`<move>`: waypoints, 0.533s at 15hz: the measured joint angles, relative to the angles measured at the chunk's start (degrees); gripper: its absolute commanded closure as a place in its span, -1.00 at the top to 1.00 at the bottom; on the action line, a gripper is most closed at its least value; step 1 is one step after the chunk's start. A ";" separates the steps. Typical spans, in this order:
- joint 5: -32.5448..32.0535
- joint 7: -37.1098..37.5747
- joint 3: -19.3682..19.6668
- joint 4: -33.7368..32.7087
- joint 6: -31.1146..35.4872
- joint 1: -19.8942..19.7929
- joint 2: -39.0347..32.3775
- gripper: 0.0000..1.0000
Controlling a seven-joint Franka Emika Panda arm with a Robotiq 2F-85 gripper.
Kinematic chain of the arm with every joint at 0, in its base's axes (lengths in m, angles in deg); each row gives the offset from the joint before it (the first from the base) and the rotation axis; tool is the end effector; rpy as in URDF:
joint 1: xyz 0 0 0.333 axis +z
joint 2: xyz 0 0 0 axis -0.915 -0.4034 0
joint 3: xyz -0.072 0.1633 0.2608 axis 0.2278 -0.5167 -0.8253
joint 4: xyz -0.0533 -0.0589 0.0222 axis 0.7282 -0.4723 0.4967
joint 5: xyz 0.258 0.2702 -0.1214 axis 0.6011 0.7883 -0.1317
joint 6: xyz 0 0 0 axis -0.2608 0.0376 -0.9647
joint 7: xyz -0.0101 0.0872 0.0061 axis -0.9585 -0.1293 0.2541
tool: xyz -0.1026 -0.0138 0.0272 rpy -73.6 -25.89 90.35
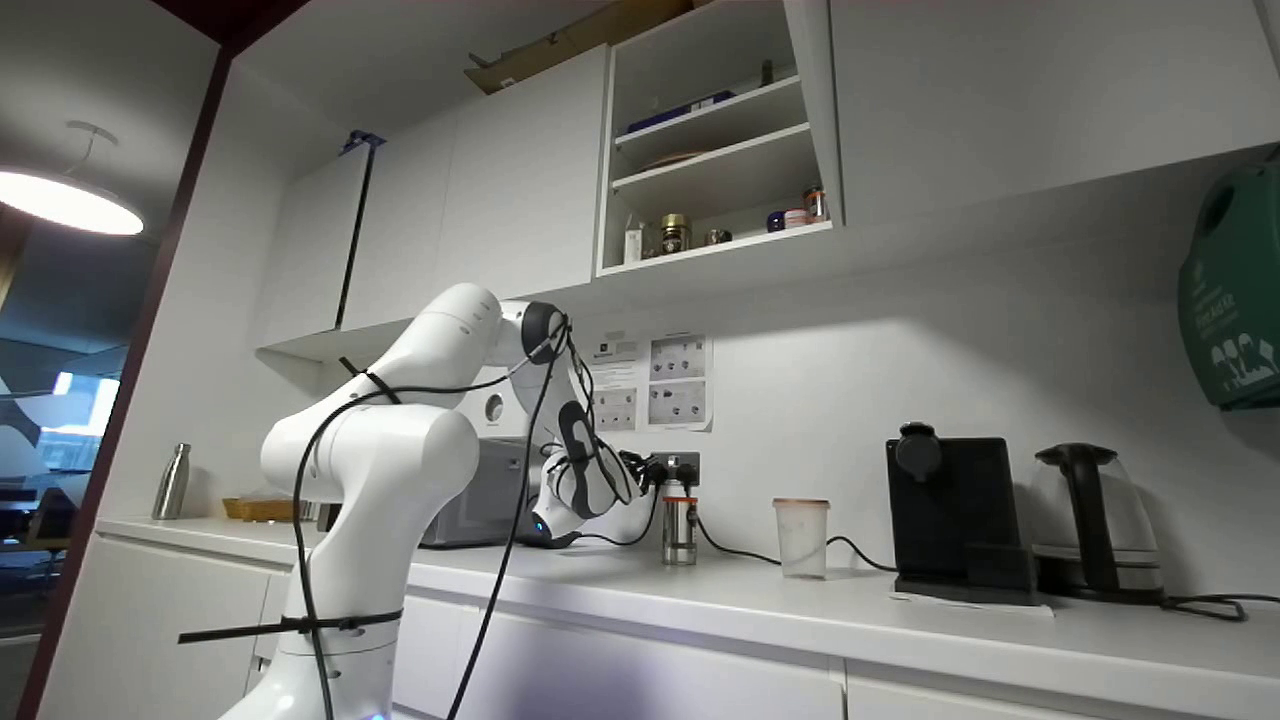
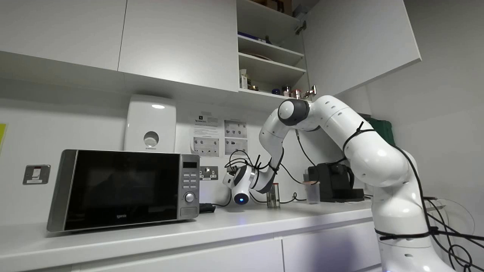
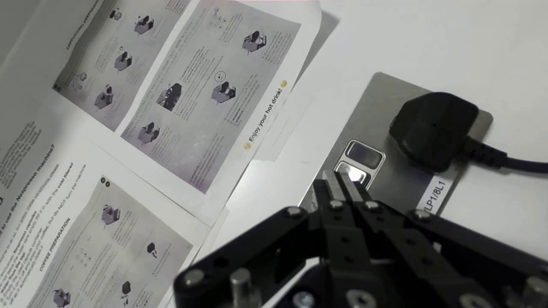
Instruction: Turn on the wall socket on the right
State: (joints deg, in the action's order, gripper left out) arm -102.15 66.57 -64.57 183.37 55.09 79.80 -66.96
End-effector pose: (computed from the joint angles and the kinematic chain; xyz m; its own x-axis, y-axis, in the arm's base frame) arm 0.6830 0.1487 0.3195 0.4704 0.8276 -0.3062 -0.2869 0.4716 0.8338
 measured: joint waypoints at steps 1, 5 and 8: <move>0.00 0.00 0.00 0.00 0.00 -0.02 -0.05 -1.00; 0.01 0.00 -0.71 0.00 0.01 -0.92 -0.19 -1.00; 0.01 0.01 -1.62 -0.13 0.22 -2.08 -0.20 -1.00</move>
State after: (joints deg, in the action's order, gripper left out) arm -102.14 66.58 -66.19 183.24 55.31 77.72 -67.16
